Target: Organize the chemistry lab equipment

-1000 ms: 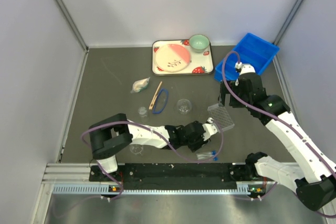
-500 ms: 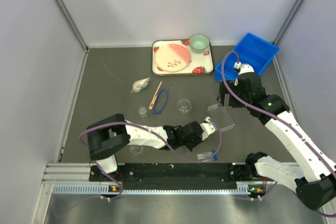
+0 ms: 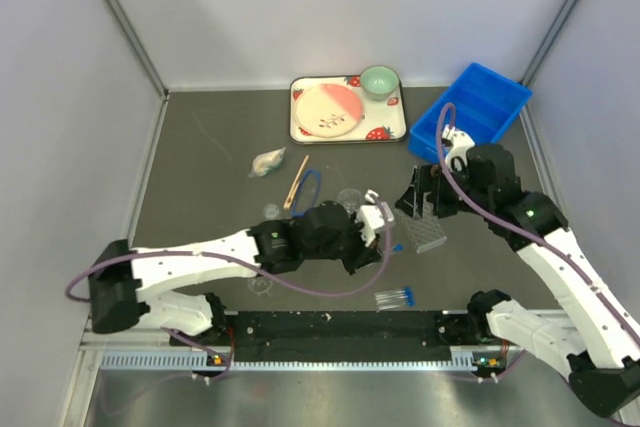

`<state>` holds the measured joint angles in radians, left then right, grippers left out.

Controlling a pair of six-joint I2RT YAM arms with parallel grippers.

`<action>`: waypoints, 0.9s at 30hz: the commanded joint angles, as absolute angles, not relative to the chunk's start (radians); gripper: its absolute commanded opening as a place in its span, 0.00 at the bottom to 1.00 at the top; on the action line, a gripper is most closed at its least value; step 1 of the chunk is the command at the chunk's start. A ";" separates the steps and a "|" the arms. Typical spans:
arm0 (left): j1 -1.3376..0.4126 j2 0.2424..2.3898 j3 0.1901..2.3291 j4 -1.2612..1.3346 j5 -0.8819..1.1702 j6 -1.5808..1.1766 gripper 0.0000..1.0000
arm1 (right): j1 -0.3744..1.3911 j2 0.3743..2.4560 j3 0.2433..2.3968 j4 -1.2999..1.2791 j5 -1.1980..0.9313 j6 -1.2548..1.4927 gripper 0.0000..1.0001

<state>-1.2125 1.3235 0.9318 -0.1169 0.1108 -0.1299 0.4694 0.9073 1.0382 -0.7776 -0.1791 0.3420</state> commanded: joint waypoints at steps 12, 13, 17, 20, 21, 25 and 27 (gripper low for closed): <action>-0.997 1.003 0.785 0.120 0.591 -0.359 0.00 | 0.485 0.700 1.003 -0.551 -0.905 0.511 0.88; -0.996 0.999 0.784 0.129 0.606 -0.367 0.00 | 0.483 0.695 0.980 -0.490 -0.922 0.558 0.87; -0.980 0.986 0.764 0.192 0.656 -0.414 0.00 | 0.485 0.683 0.936 -0.399 -0.963 0.621 0.86; -0.962 0.974 0.750 0.261 0.701 -0.456 0.00 | 0.486 0.683 0.913 -0.378 -0.965 0.629 0.85; -0.959 0.971 0.747 0.274 0.707 -0.462 0.00 | 0.486 0.683 0.905 -0.364 -0.963 0.635 0.85; -0.943 0.966 0.736 0.313 0.732 -0.497 0.00 | 0.497 0.690 0.885 -0.327 -0.956 0.657 0.83; -0.939 0.963 0.733 0.321 0.736 -0.502 0.00 | 0.508 0.698 0.884 -0.311 -0.948 0.663 0.83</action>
